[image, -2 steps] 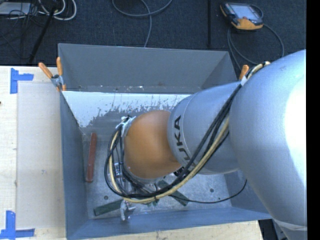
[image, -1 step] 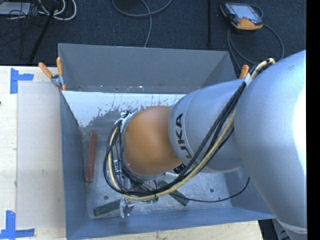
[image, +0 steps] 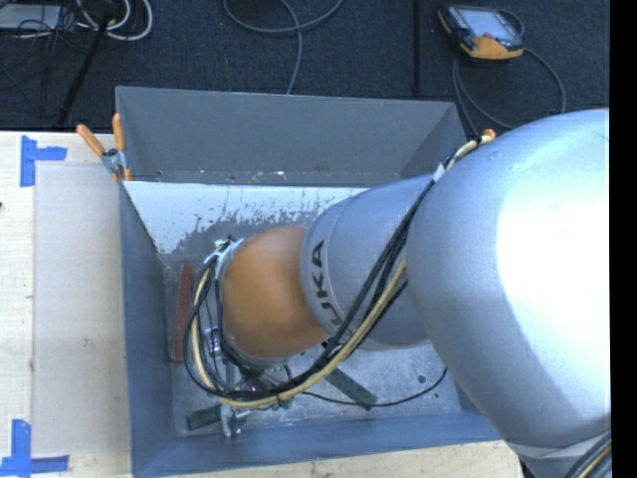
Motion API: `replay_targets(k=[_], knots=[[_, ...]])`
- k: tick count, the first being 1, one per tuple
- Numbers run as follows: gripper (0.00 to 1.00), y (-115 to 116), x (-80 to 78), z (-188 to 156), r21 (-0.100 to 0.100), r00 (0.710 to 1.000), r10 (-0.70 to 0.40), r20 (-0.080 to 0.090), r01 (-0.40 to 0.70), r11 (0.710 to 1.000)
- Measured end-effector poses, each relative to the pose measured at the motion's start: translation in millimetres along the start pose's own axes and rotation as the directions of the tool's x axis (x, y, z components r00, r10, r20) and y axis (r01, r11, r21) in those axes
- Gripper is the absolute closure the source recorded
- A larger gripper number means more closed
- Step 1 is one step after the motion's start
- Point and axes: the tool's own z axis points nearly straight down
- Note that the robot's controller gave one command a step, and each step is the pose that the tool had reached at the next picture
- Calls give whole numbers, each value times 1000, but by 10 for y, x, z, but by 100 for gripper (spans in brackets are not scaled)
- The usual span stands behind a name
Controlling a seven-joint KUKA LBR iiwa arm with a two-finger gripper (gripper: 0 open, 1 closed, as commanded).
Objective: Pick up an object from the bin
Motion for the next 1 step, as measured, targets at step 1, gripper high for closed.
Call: replay_targets(k=[1], knots=[[100, -69, 72, -14, -5, 995, -102, 11, 102, 995]])
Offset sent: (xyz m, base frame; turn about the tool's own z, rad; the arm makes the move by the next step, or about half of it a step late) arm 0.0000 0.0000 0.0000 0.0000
